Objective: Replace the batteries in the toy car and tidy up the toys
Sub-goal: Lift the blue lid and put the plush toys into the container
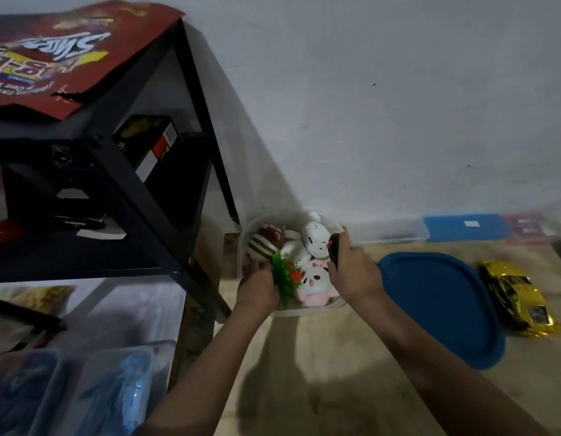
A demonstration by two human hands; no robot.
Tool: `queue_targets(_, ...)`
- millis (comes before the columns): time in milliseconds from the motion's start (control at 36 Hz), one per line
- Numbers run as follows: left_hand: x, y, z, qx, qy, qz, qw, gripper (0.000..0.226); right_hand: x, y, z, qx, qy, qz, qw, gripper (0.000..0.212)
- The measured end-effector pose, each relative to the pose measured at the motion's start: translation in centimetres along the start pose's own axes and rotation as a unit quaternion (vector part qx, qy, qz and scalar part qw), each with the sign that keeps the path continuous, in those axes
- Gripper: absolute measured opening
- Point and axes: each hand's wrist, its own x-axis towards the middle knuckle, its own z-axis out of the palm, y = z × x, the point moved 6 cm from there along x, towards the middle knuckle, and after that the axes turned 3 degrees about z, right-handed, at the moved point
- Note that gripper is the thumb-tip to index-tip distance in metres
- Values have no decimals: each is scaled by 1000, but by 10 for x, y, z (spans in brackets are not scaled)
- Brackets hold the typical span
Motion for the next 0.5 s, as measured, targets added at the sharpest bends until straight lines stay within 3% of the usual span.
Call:
queue_targets(167, 4, 6, -17, -32, 15, -2, 999, 37, 4, 5, -1, 25, -12, 10, 1000, 45)
queue_targets(278, 15, 31, -44, -81, 117, 95, 985, 31, 1, 7, -2, 66, -43, 15, 997, 48)
queue_targets(500, 56, 80, -42, -44, 112, 258, 959, 45, -5, 11, -10, 126, -27, -9, 992, 46)
